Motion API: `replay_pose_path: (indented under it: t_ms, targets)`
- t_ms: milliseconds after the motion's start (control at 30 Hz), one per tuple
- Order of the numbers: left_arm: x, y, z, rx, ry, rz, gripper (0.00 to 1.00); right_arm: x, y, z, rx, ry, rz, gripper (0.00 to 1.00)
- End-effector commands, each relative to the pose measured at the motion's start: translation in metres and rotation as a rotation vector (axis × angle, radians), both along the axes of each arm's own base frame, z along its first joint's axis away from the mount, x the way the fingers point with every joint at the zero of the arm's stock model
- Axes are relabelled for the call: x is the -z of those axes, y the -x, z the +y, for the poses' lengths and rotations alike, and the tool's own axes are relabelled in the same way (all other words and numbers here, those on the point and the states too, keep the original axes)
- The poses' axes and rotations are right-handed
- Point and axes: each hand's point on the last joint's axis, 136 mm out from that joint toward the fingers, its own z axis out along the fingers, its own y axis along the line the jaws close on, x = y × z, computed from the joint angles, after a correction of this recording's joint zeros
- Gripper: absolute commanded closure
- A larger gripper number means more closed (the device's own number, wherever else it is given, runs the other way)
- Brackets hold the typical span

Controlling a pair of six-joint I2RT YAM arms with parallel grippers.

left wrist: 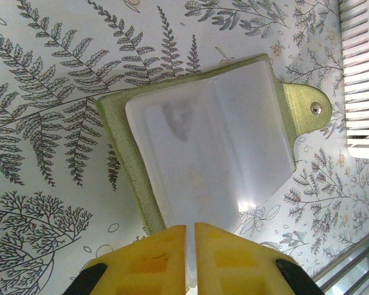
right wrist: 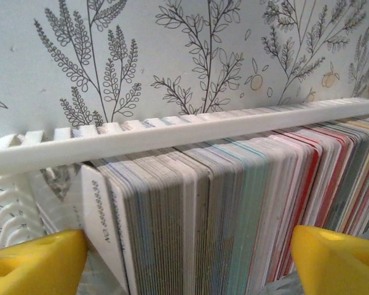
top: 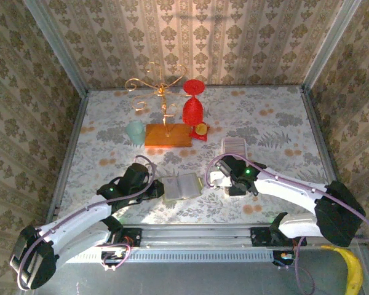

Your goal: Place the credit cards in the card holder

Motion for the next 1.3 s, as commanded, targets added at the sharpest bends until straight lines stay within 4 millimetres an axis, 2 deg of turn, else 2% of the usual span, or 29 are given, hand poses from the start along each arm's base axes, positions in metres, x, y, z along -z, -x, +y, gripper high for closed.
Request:
replay_pose_path:
  t_ms: [0, 67, 167, 400, 1000, 1267]
  targets:
    - [0.001, 0.001, 0.000, -0.003, 0.018, 0.003, 0.89, 0.000, -0.008, 0.003, 0.007, -0.021, -0.019, 0.25]
    - [0.000, 0.001, 0.000, -0.001, 0.022, 0.001, 0.89, -0.004, -0.008, 0.003, 0.008, -0.023, -0.024, 0.35]
    - [0.000, 0.000, -0.001, -0.003, 0.025, 0.001, 0.89, -0.010, -0.009, 0.003, 0.011, -0.034, -0.035, 0.46]
    - [0.000, 0.000, -0.001, -0.007, 0.032, -0.001, 0.90, -0.012, -0.001, -0.003, 0.010, -0.030, -0.026, 0.66]
    - [0.001, 0.001, -0.001, -0.009, 0.037, 0.006, 0.94, -0.026, 0.002, -0.003, 0.014, -0.060, -0.035, 0.90]
    - [0.000, 0.002, -0.002, -0.008, 0.045, 0.010, 0.95, -0.037, 0.002, -0.001, 0.011, -0.076, -0.048, 0.93]
